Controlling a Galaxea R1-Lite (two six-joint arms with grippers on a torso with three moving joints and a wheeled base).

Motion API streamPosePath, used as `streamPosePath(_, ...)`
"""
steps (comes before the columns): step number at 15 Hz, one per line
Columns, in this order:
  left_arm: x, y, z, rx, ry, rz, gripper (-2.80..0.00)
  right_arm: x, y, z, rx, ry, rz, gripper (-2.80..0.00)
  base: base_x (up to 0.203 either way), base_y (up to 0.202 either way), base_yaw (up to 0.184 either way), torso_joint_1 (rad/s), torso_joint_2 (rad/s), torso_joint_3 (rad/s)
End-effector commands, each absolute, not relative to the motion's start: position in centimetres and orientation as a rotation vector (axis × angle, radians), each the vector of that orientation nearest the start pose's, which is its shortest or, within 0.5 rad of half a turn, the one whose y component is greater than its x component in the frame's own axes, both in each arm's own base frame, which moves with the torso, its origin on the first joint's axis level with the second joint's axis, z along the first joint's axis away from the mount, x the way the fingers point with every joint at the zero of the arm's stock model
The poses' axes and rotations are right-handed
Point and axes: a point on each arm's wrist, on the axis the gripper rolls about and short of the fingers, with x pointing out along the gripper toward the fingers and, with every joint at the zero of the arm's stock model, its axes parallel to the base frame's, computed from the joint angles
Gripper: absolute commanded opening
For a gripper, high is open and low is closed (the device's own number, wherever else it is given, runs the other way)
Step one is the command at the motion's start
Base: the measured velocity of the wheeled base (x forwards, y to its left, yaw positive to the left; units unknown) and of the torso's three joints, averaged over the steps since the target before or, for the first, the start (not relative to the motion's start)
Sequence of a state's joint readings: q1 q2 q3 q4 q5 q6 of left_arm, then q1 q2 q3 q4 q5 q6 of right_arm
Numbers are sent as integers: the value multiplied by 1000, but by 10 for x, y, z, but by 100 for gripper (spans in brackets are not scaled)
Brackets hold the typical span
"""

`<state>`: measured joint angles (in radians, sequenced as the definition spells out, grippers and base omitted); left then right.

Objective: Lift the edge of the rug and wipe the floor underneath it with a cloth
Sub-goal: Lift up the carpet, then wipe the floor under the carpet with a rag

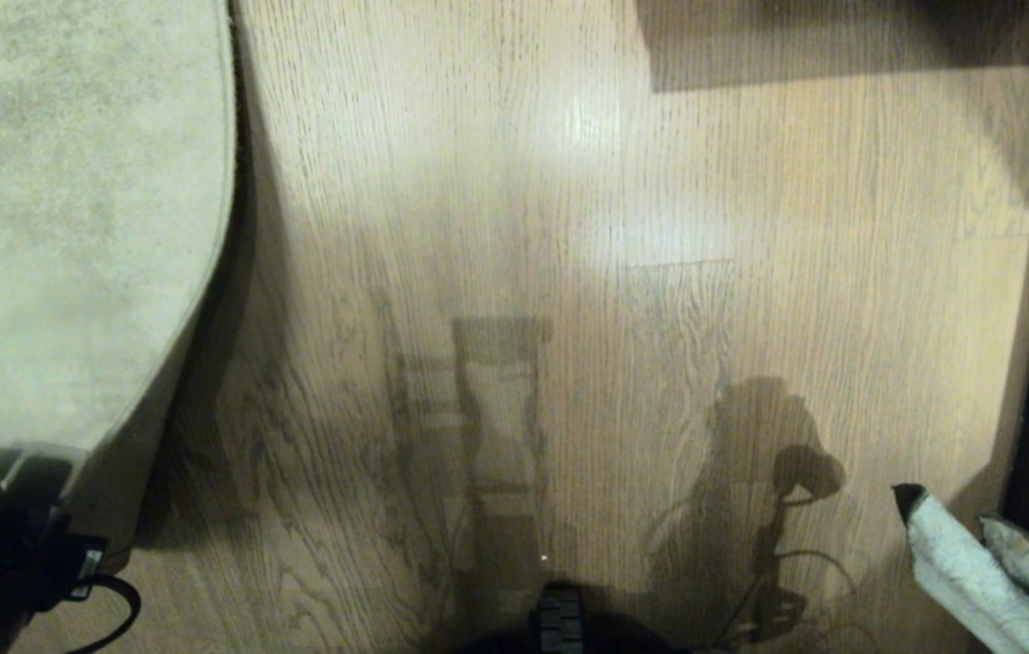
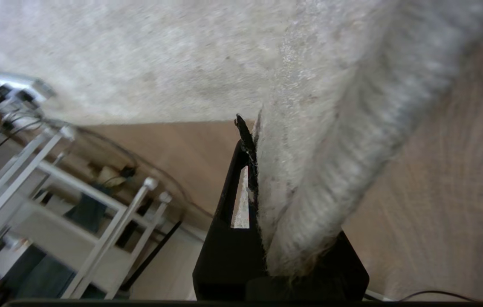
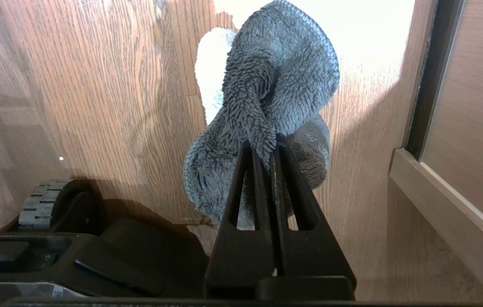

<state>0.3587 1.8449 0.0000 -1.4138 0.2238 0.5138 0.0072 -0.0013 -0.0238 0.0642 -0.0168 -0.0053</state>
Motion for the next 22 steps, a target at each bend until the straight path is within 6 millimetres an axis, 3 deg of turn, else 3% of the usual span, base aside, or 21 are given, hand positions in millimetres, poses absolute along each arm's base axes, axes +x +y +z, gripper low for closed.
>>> streamPosePath(1, 185, 74, 60, 458, 545, 416, -280, -25, -1, 75, -7, 41, -9, -280, 0, 0, 0, 0, 0, 0)
streamPosePath(10, 191, 81, 79, 471, 361, 433, -280, -25, -1, 75, -7, 41, -9, -280, 0, 0, 0, 0, 0, 0)
streamPosePath(16, 171, 97, 101, 468, 262, 498, -280, -25, -1, 76, -7, 40, -9, -280, 0, 0, 0, 0, 0, 0)
streamPosePath(22, 156, 111, 104, 447, 254, 543, -280, -25, -1, 76, -7, 40, -9, -280, 0, 0, 0, 0, 0, 0)
